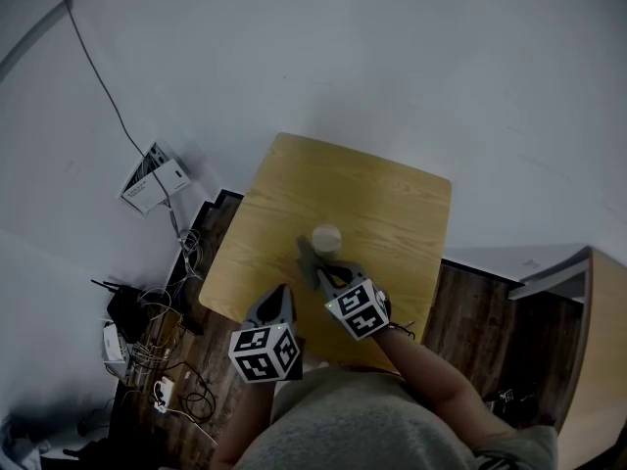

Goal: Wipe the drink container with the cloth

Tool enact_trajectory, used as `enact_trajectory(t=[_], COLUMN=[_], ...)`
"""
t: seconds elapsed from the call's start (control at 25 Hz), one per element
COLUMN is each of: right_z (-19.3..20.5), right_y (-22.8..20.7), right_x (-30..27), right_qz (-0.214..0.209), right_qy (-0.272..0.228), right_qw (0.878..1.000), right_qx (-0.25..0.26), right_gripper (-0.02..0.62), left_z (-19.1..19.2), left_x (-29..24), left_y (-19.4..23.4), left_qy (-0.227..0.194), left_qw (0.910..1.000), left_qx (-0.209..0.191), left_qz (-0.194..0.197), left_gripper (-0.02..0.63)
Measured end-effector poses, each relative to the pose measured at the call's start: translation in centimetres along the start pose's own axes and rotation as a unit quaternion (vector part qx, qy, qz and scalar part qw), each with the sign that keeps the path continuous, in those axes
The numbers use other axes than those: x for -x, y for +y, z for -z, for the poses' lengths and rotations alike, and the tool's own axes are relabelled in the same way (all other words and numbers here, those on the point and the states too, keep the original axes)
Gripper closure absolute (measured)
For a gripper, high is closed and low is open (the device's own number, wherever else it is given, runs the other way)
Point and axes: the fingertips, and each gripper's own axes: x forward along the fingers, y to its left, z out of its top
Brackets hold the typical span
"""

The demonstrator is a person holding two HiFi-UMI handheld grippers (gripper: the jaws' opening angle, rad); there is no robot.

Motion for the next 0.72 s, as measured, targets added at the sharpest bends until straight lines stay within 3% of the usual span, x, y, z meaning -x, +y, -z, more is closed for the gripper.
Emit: enact_trajectory(t=[0.4,0.72], right_z=[3.4,2.1], right_y=[-0.1,0.5], right_x=[-1.7,0.1], right_qz=[0.003,-0.004], right_qy=[0.046,0.009], right_qw=[0.999,0.999], right_qx=[-0.016,-0.033], right_gripper=[0.588,0.588], left_z=[0.1,0.2], left_x=[0.2,0.8], left_y=[0.0,-0.3], left_qy=[0.000,-0.004], left_qw=[1.0000,1.0000], left_qx=[0.002,-0.001], left_qz=[-0.001,-0.002], left_gripper=[0.604,0.604])
